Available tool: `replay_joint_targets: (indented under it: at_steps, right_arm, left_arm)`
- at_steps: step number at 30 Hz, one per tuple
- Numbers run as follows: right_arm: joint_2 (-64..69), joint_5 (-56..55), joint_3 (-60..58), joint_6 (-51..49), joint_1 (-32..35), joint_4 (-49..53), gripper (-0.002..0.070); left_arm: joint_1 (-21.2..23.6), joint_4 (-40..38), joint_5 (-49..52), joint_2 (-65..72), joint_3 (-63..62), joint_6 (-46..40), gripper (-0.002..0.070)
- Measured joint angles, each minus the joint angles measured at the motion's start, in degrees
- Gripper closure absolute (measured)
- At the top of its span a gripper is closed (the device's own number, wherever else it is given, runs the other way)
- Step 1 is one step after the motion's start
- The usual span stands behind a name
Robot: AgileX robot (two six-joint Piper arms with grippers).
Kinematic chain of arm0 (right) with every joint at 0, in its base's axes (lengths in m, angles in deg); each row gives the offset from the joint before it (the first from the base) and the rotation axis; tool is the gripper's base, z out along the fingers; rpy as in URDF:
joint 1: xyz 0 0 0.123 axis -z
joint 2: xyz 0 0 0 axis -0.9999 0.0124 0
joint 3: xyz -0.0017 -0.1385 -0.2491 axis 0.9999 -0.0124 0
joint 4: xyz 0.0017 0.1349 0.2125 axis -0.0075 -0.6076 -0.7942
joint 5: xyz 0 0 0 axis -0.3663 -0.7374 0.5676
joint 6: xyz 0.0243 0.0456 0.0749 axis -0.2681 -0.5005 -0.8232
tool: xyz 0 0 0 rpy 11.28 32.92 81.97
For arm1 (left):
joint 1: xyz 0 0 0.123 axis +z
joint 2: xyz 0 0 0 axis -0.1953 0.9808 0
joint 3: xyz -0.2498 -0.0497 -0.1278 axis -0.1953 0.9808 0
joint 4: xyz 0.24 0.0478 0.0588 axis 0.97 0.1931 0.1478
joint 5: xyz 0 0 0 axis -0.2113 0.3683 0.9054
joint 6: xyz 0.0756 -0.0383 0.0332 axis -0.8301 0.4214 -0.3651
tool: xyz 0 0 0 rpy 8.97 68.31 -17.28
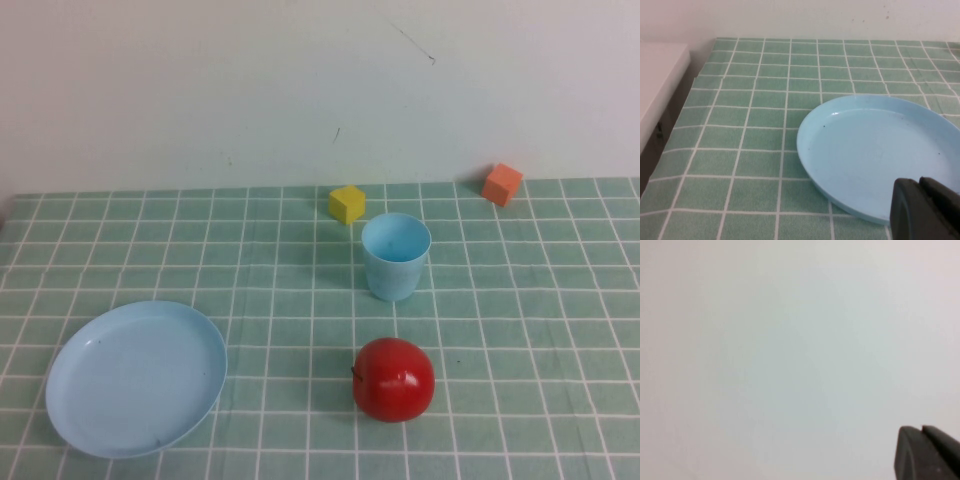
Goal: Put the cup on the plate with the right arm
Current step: Pick up the cup from the table
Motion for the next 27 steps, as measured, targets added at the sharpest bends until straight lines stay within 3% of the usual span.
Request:
replay_joint_targets:
  at_steps: [5,9,12,17,20,23,27]
  right_arm:
    - [11.7,16.9,5.2,11.4,-0.1,-1.9,0.0679]
    - [22.6,20.4,6.9,19.4,-2.2,-8.4,0.0679]
    - [30.9,21.0,8.7,28.7,-4.0,-20.4,0.0679]
    - [47.3,26.1,14.2,53.6,-5.5,-44.8,0.0679]
    - [58.2,31.6,20.2,64.5,-5.7,-52.9,0.0679]
    - [69.1,38.4,29.8,67.1,-5.6,-53.7,0.0679]
    - [82.7,46.3,42.8,63.0,-6.9,-47.7,0.0679]
  left_arm:
    - [0.0,0.0,0.0,0.0,0.0,0.0,0.0678]
    - [0.0,0.0,0.0,0.0,0.0,0.0,0.0678]
    - [0.0,0.0,0.0,0.0,0.0,0.0,0.0678]
    - [0.0,0.0,0.0,0.0,0.0,0.0,0.0678]
    - [0.0,0.0,0.0,0.0,0.0,0.0,0.0678]
    - [0.0,0.0,0.0,0.0,0.0,0.0,0.0678]
    - [0.0,0.0,0.0,0.0,0.0,0.0,0.0678]
